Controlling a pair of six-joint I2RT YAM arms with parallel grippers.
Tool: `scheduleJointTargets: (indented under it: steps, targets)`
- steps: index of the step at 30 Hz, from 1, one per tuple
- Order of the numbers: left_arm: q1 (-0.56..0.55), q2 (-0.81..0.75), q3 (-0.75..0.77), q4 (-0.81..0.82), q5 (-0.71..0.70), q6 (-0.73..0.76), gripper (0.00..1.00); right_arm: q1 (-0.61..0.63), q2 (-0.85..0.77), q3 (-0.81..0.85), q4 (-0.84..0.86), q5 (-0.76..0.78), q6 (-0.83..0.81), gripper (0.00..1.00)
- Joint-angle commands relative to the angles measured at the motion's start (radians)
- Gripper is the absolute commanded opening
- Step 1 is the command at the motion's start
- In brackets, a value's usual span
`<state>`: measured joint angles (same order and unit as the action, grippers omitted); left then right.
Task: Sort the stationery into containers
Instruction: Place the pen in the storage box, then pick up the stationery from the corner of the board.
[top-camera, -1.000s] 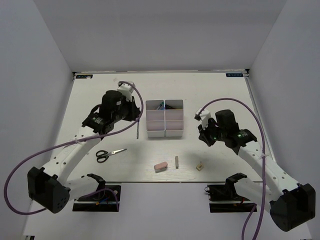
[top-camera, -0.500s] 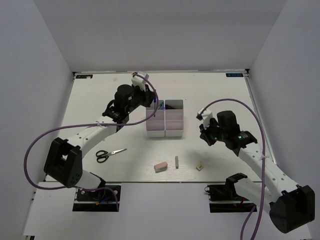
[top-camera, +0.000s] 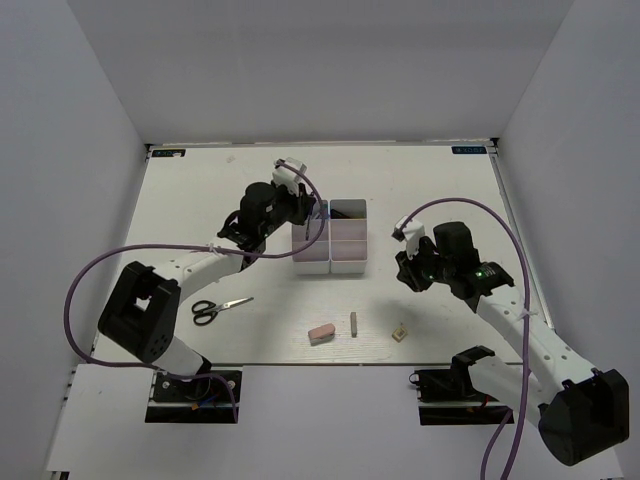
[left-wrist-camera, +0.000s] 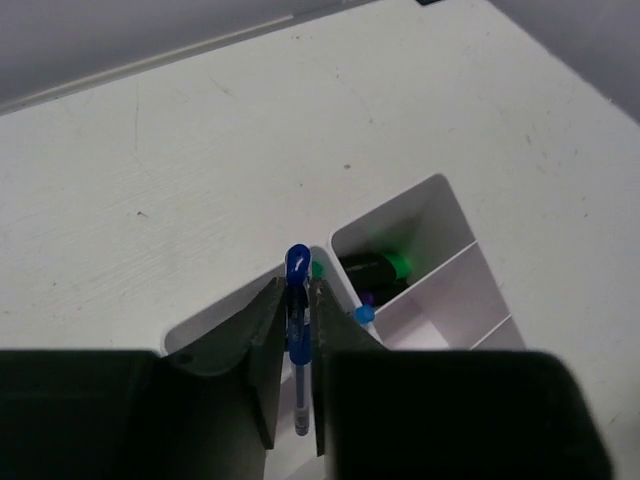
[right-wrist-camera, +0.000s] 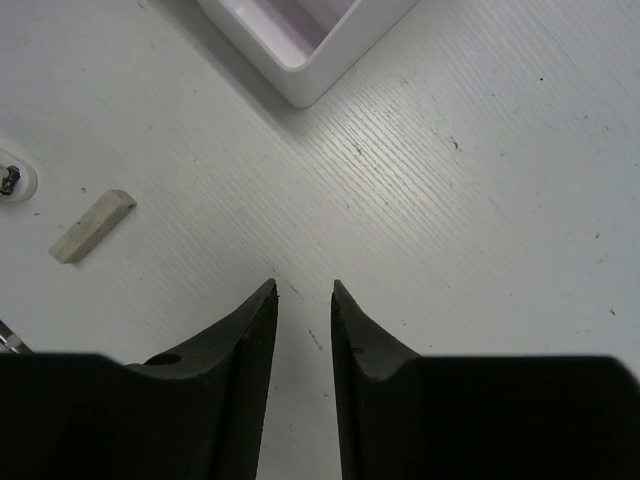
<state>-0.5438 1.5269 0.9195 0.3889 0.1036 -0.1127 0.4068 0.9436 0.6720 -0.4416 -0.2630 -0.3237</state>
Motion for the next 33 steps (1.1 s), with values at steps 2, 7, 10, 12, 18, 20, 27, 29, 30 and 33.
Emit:
scheduleJointTargets:
  steps: [2, 7, 10, 12, 18, 20, 27, 29, 30, 33]
  targets:
    - [-0.013, -0.045, -0.019, 0.028, -0.024, 0.018, 0.42, -0.005, 0.009, 0.004, 0.024, -0.019, -0.011, 0.34]
    - [-0.019, -0.083, -0.007, -0.024, -0.016, 0.016, 0.55, -0.005, 0.004, 0.001, 0.018, -0.027, -0.017, 0.42]
    - [-0.039, -0.117, 0.001, -0.044, -0.015, 0.021, 0.62, -0.006, 0.001, 0.003, 0.008, -0.047, -0.035, 0.51]
    - [-0.056, -0.16, 0.01, -0.076, -0.013, 0.024, 0.66, -0.006, -0.003, 0.003, -0.005, -0.129, -0.057, 0.61]
    - [-0.073, -0.362, 0.089, -0.6, -0.065, -0.067, 0.13, 0.009, 0.017, -0.037, -0.12, -0.615, -0.493, 0.67]
    - [-0.074, -0.423, 0.119, -0.761, -0.198, -0.137, 0.0, 0.03, 0.078, -0.035, -0.12, -0.7, -0.591, 0.63]
    - [-0.045, -0.7, -0.169, -1.174, -0.453, -0.327, 0.79, 0.223, 0.313, 0.087, -0.065, -0.645, -0.652, 0.65]
    - [-0.027, -0.758, -0.253, -1.21, -0.478, -0.36, 0.85, 0.28, 0.349, 0.087, 0.031, -0.554, -0.611, 0.69]
    - [-0.022, -0.792, -0.27, -1.214, -0.485, -0.363, 0.85, 0.321, 0.36, 0.081, 0.059, -0.526, -0.582, 0.69]
    - [0.001, -0.833, -0.312, -1.231, -0.482, -0.369, 0.86, 0.397, 0.417, 0.107, 0.105, -0.424, -0.548, 0.7]
